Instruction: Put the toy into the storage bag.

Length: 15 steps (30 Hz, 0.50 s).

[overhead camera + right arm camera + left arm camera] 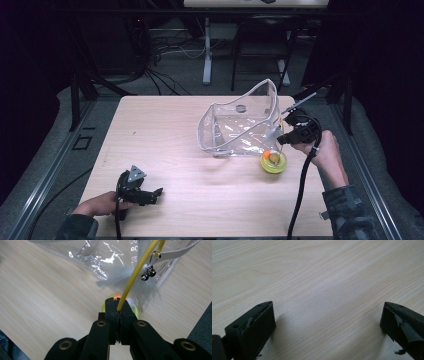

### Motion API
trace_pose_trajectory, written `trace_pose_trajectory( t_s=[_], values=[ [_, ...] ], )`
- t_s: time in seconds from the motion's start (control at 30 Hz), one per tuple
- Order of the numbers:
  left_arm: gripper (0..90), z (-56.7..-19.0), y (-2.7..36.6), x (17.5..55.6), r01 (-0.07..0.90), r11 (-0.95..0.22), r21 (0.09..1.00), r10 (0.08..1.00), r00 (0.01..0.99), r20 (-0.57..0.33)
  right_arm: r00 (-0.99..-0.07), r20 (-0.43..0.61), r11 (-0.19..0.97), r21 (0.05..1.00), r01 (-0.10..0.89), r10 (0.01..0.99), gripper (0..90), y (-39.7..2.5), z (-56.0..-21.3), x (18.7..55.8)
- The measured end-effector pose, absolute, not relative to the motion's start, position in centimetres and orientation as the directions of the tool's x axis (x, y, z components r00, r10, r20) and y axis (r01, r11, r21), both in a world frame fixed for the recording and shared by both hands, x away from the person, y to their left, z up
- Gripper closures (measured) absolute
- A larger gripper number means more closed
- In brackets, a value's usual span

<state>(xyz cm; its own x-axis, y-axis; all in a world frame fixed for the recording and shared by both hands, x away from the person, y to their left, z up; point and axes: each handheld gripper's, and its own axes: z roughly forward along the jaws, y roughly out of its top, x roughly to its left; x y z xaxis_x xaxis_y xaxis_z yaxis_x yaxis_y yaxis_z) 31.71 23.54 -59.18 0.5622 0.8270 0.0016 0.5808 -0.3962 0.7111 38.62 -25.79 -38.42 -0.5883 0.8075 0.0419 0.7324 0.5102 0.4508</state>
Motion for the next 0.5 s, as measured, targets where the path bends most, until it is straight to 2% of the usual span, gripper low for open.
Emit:
trace_pose_trajectory(
  t_s=[0.5],
  values=[
    [0.0,-59.2,23.5,31.7,0.581,-0.395,0.712,0.828,0.560,0.003,-0.595,0.024,0.528,0.432,0.731,0.803,88.4,-26.5,-36.7,38.3]
  ],
)
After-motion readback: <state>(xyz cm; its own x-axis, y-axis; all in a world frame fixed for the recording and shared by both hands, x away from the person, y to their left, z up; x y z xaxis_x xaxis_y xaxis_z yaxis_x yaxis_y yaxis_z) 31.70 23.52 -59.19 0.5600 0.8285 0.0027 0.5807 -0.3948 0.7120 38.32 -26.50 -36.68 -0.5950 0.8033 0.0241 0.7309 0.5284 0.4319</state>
